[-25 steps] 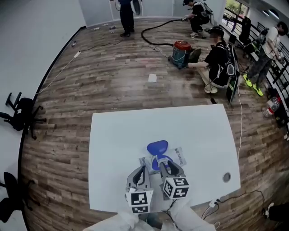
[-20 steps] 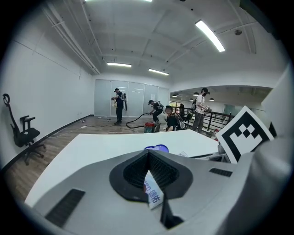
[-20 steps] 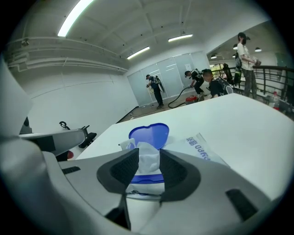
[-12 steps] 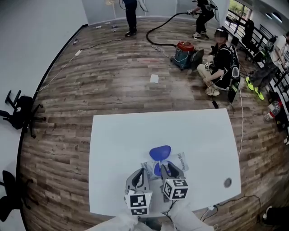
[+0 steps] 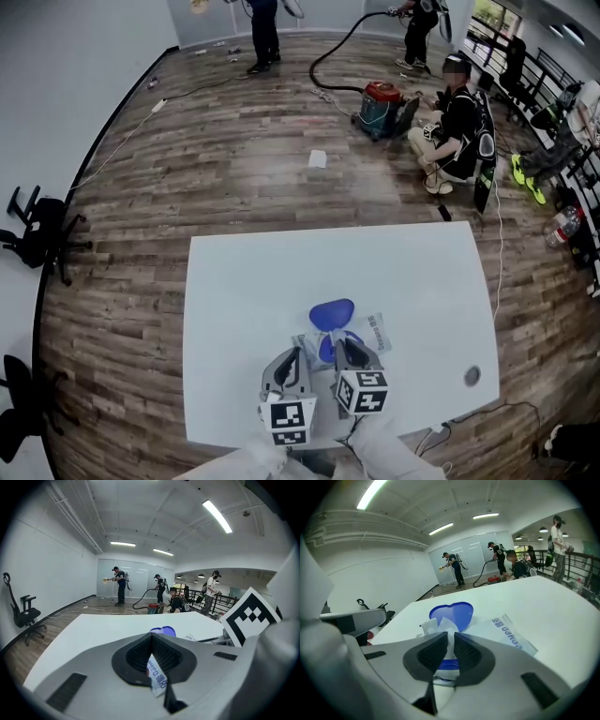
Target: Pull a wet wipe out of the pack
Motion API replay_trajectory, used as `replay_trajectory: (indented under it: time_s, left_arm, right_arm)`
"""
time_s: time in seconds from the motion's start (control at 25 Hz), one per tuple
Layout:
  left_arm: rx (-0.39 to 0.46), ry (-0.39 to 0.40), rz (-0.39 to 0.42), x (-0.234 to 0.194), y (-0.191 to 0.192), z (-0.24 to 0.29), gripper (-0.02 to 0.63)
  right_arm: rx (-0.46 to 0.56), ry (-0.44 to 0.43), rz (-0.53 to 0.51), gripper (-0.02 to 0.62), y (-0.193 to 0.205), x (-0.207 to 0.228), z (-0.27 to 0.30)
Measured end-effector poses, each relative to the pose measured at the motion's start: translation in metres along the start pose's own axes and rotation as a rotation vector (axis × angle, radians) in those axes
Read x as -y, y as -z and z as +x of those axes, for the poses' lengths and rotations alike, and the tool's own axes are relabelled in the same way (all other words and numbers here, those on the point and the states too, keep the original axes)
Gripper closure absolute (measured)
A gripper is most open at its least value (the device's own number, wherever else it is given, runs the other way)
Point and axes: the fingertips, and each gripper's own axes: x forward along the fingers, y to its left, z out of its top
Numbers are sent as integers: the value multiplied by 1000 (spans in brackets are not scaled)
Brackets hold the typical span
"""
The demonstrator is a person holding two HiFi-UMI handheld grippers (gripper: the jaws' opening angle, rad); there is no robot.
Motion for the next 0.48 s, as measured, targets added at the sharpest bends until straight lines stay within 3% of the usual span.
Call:
replay_trajectory:
  time_s: [0.48]
  left_arm:
    - [0, -21, -13, -11, 2, -9, 606]
  right_arm:
    - [12, 7, 4, 577, -2, -6, -3]
